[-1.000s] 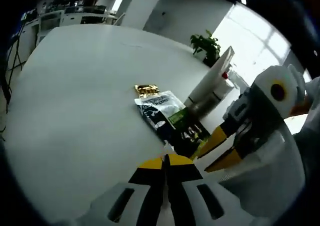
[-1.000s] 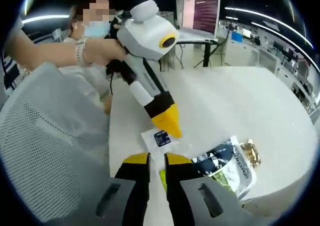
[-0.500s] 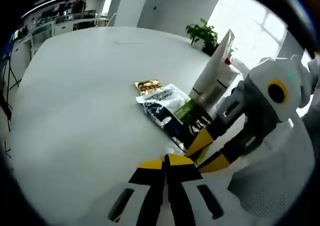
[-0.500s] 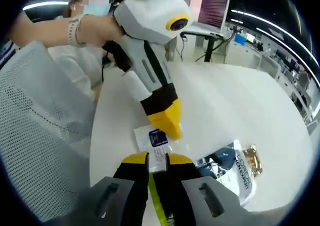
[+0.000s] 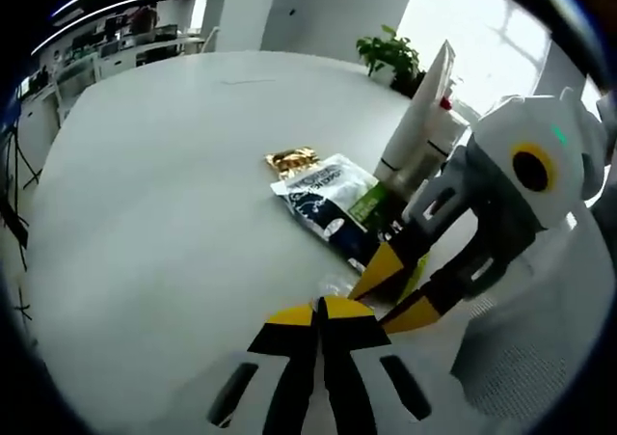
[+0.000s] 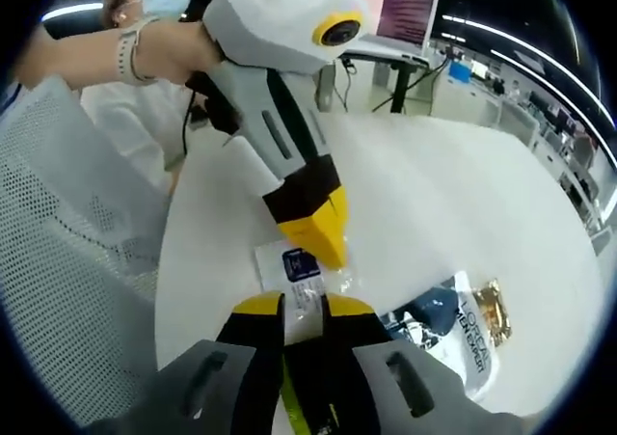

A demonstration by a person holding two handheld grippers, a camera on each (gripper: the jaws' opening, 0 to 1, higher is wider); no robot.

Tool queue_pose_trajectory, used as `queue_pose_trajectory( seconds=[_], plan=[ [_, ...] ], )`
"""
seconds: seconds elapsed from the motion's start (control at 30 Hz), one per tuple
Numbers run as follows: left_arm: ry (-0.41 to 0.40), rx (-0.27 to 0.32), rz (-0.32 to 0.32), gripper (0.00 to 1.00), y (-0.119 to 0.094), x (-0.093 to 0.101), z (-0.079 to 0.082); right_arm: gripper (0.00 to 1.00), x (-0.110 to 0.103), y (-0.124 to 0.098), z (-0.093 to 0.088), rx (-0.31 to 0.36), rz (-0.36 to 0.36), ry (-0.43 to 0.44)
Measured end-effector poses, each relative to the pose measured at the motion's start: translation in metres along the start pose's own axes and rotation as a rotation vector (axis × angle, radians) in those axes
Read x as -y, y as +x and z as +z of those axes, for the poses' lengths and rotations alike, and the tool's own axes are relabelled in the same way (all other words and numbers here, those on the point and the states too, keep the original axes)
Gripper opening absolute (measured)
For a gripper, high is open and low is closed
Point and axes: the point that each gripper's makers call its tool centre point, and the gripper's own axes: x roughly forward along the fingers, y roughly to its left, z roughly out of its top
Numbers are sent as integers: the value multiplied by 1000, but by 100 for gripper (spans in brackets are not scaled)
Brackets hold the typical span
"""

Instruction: Arrange the skincare products in the storage area until every visible bottle or jar stands upright without overlapping.

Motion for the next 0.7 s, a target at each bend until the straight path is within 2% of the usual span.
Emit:
queue_pose_trajectory(
  seconds=[0.33, 0.7],
  plan=[
    [29, 5, 1, 0, 5, -8, 3, 15, 3, -2, -4, 1, -12, 22],
    [53, -2, 2, 0, 5, -6, 0, 16, 3, -1, -6, -15, -8, 51]
  ],
)
